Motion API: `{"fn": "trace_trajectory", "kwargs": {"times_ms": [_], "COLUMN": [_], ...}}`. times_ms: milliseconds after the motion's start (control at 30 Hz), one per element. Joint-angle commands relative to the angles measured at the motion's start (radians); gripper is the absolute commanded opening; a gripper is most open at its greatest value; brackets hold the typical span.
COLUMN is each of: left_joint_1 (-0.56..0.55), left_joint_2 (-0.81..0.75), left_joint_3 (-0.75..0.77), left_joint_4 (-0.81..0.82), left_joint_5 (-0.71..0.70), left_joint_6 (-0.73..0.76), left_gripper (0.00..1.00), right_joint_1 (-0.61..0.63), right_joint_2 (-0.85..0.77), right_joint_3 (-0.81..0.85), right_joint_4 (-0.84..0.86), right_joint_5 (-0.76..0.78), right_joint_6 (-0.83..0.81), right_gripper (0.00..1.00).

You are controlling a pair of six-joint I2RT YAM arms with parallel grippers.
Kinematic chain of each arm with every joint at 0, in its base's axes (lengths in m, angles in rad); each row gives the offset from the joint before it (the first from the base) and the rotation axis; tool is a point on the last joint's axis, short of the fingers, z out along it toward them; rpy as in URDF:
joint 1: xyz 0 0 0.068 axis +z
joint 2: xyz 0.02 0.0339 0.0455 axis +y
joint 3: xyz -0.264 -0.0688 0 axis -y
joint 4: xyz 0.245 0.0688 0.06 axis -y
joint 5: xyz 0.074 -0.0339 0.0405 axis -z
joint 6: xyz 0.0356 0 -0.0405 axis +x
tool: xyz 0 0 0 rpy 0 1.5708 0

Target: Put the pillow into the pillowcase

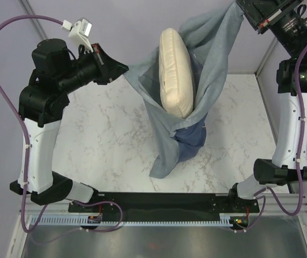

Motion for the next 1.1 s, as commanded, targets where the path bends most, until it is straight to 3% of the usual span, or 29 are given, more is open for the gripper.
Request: {"fn": "trace_trajectory", "kwargs": {"times_ms": [0,100,200,367,467,567,700,733,800,900,1000,1067], "left_joint_1": [0.012,0.012,0.012,0.012,0.011,0.011,0.012,0.011,0.011,0.012,0.012,0.015], "left_joint_2": [0.001,-0.033,-0.158,-0.226,-0.234,-0.242,-0.205,-0.190,-0.153,-0.153,-0.137,-0.128], "left_joint_3": [0.151,0.232,0.134,0.160,0.172,0.085,-0.085,-0.107,-0.200,-0.366,-0.423,-0.435], "left_joint_4": [0.172,0.268,0.439,0.493,0.481,0.467,0.360,0.288,0.237,0.232,0.232,0.230], "left_joint_5": [0.071,0.013,-0.121,-0.303,-0.337,-0.255,-0.159,-0.141,-0.095,-0.128,-0.187,-0.257], "left_joint_6": [-0.061,-0.052,-0.003,0.126,0.172,0.135,0.047,0.034,0.000,-0.026,-0.003,0.005], "left_gripper": [0.02,0.02,0.02,0.02,0.02,0.02,0.36,0.54,0.68,0.77,0.92,0.93], "right_joint_1": [0.001,-0.001,-0.001,-0.001,-0.007,-0.025,-0.031,-0.031,-0.033,-0.033,-0.031,-0.031], "right_joint_2": [-0.041,-0.103,-0.120,-0.086,-0.049,-0.025,-0.031,-0.038,-0.045,-0.054,-0.069,-0.084], "right_joint_3": [-0.146,-0.327,-0.351,-0.219,-0.124,-0.071,-0.096,-0.105,-0.133,-0.165,-0.205,-0.234], "right_joint_4": [0.127,0.117,0.108,0.043,0.028,0.028,0.028,0.028,0.028,0.028,0.028,0.028], "right_joint_5": [-0.045,-0.041,-0.047,-0.056,-0.070,-0.079,-0.088,-0.090,-0.094,-0.102,-0.114,-0.120], "right_joint_6": [0.086,0.031,0.017,-0.001,0.019,0.043,0.039,0.030,0.022,0.006,-0.013,-0.030], "right_gripper": [0.00,0.00,0.00,0.00,0.00,0.00,0.00,0.00,0.00,0.00,0.00,0.00]}}
